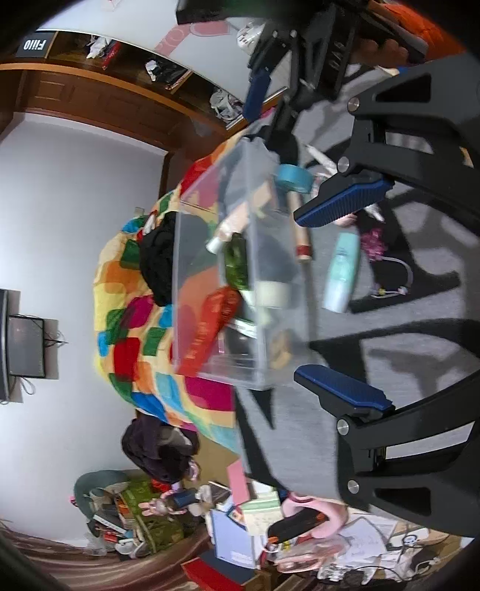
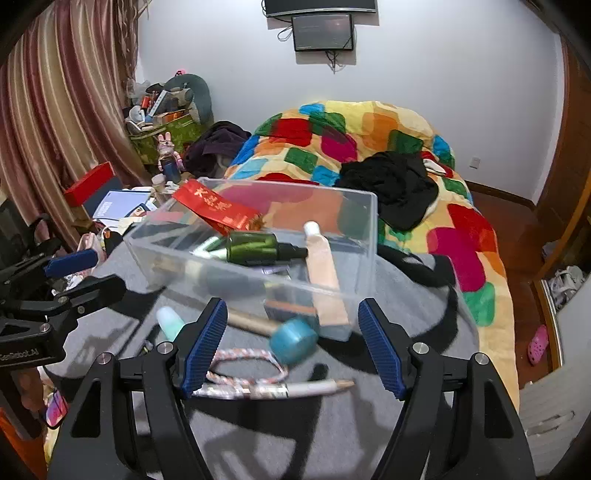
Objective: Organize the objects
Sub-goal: 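Grasp the mint lotion bottle with the left gripper while the right grasps the blue tape roll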
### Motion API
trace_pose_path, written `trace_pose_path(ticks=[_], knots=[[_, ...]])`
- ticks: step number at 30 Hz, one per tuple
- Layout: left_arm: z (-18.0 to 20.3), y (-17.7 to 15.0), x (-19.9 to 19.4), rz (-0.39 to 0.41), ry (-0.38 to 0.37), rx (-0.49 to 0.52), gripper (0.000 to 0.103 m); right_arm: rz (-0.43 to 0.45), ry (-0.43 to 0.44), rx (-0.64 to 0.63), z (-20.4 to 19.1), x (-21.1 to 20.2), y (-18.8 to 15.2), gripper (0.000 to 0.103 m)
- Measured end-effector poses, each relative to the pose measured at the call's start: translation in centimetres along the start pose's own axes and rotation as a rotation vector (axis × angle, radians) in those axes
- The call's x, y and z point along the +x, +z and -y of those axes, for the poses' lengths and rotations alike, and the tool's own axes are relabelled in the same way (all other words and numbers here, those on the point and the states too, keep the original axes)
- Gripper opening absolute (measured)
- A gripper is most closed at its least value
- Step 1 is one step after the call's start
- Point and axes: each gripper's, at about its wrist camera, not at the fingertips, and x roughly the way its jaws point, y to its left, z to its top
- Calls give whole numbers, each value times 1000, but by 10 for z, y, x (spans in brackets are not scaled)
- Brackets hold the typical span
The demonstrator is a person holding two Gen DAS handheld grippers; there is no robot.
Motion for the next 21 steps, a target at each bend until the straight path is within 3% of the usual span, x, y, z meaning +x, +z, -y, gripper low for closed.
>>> trace_pose_path(ticks=[12, 21], knots=[[-1, -53, 29, -133, -2, 9, 77, -77, 19, 43, 18, 7, -41, 70], [16, -25, 46, -161, -35, 86, 80, -90, 30, 28, 17, 24, -31, 70]])
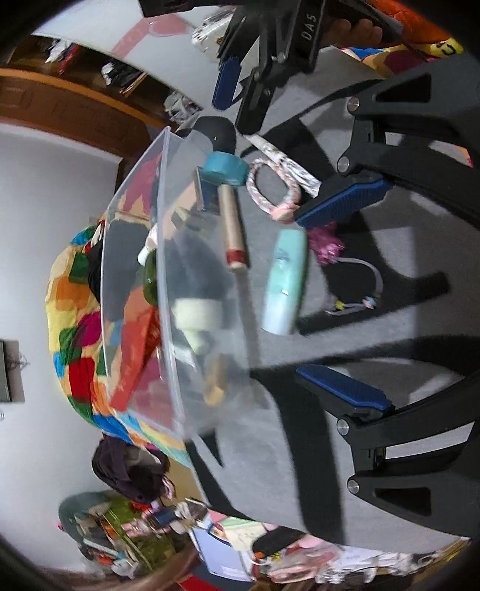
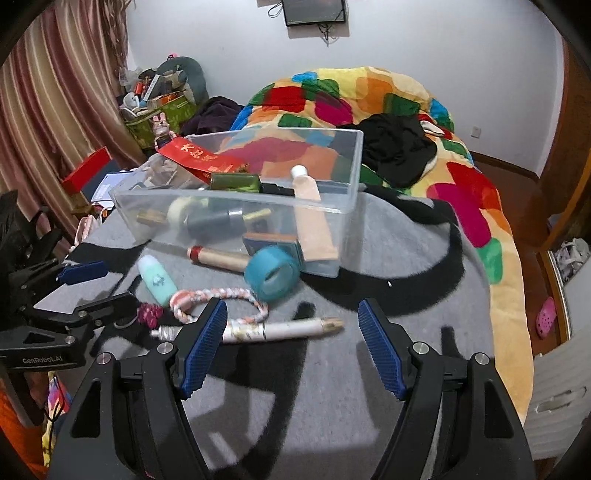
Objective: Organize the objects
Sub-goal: 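Grasp the mint lotion bottle with the left gripper while the right grasps the blue tape roll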
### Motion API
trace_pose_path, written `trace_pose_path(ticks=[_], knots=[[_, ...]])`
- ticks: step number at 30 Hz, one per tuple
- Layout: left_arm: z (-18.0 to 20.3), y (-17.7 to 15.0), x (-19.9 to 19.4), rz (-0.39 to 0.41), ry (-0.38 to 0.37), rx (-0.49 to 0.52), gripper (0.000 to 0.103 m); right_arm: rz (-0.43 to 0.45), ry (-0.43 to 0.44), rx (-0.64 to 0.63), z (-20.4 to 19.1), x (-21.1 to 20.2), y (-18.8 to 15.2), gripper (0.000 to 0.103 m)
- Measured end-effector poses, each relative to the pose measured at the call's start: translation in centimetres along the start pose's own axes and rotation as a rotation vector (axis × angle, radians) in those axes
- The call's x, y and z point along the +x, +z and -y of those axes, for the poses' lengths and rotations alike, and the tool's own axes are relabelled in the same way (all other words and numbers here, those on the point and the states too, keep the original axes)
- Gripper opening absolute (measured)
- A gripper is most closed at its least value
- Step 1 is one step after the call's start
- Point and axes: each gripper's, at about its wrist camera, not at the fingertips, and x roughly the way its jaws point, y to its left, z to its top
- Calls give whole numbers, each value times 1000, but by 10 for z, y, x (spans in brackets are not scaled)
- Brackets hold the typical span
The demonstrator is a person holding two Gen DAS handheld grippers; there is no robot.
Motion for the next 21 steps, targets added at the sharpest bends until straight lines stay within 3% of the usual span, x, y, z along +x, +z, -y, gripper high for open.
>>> trace_pose_path(ticks=[2, 10, 12, 14, 17, 21], knots=[[2, 7, 7, -21, -21, 19, 85, -8, 6, -11, -3, 7, 6, 70], [6, 14, 42, -132, -7, 85, 86, -40, 18, -13, -8, 35, 18, 70], [8, 16, 44, -119, 0, 92, 87, -41, 15, -18, -10, 37, 19, 64], [8, 16, 44, -111, 3, 91, 85, -45, 20, -24, -11, 39, 18, 52], [6, 15, 42, -95, -11, 91, 73, -53, 17, -27, -10, 42, 16, 38], [5, 12, 37, -75, 5, 82, 73, -32, 15, -17, -8, 37, 14, 38]])
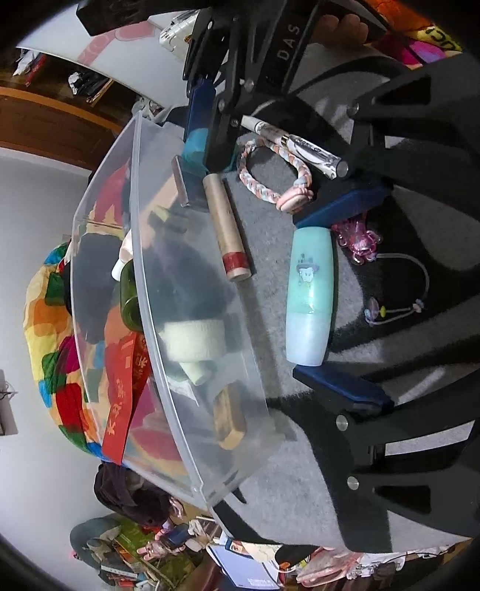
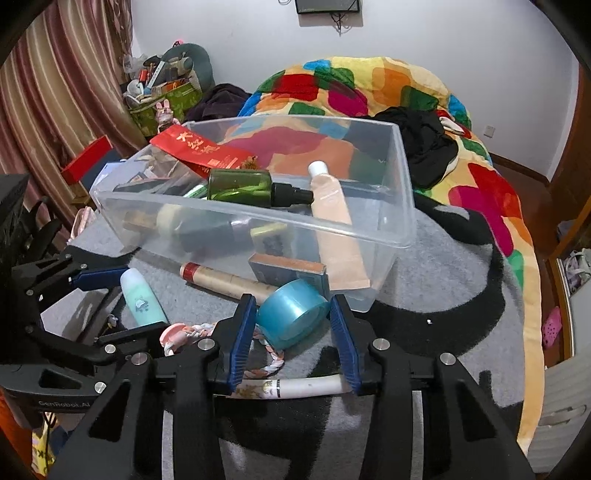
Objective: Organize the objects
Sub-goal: 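Grasp the mint lotion bottle with the left gripper while the right grasps the blue tape roll, then carry the lotion bottle and tape roll into the clear box and release both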
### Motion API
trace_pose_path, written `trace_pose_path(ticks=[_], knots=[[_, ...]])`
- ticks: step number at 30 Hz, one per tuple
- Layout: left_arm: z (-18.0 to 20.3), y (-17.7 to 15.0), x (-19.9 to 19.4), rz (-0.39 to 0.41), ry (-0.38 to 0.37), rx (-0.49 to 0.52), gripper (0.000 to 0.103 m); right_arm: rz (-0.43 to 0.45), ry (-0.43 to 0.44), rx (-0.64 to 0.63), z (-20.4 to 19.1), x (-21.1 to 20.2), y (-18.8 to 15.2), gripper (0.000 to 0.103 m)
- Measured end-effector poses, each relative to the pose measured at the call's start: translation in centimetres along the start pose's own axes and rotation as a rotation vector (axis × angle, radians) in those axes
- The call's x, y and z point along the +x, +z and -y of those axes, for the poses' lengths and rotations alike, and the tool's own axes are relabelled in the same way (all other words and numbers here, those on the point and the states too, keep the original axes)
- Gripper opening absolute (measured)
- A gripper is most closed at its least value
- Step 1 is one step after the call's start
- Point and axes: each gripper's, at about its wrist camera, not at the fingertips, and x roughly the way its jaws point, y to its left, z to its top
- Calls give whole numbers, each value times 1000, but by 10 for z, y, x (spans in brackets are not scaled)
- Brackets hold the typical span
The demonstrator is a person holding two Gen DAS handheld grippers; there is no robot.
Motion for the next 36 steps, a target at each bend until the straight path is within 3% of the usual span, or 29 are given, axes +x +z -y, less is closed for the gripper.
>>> trace_pose_path(ticks=[13, 24, 30, 36], knots=[[-13, -8, -40, 126, 14, -83, 73, 66, 5, 12, 0, -34, -6, 38], [-15, 14, -86, 294, 98, -114, 73, 155, 25, 23, -10, -59, 18, 38], [-18, 27, -91, 326, 100, -129, 73, 198, 20, 32, -10, -64, 37, 38], [-23, 41, -80, 307, 86, -150, 73, 191, -6, 37, -10, -51, 54, 38]])
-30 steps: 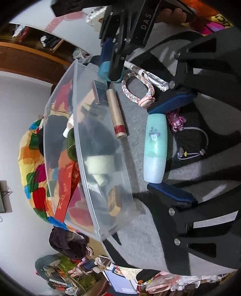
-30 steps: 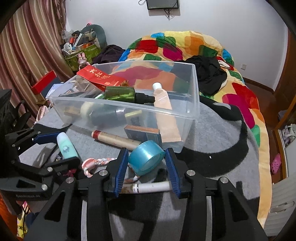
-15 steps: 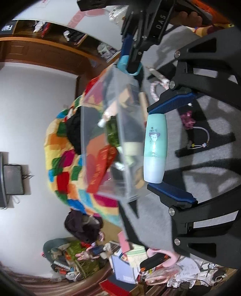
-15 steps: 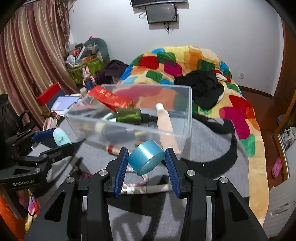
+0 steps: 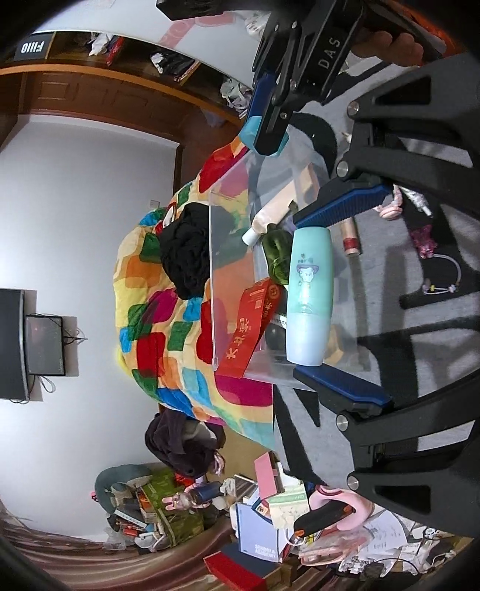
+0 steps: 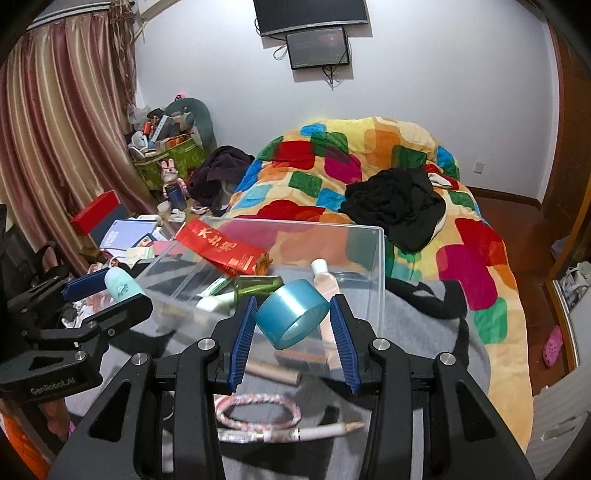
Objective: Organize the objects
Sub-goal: 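Carry the lotion bottle and tape roll into the clear box and release both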
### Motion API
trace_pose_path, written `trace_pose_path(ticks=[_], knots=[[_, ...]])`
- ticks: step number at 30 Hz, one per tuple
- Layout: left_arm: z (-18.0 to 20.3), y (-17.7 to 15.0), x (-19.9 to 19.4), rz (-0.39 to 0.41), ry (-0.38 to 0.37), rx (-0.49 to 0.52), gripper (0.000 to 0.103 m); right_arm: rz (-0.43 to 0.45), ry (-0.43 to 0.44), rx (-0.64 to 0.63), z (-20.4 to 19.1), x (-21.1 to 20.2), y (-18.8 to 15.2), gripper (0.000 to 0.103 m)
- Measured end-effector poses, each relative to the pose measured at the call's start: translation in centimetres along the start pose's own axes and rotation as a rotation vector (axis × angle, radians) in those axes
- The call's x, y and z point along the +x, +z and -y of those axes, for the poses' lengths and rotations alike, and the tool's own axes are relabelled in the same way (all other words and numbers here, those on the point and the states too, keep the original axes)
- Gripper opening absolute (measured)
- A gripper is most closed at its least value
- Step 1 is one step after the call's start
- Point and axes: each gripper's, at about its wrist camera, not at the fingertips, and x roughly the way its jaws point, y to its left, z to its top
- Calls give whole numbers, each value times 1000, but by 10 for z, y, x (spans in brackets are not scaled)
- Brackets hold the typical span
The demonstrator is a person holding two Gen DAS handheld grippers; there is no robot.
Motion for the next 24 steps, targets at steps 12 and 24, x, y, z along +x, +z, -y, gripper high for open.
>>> trace_pose_path(ticks=[12, 24], knots=[[-7, 8, 47, -101, -7, -37, 73, -95, -47, 1, 2, 51, 1, 38], [-4, 5, 37, -91, -15, -29, 79, -95, -31, -43, -2, 40, -4, 55]])
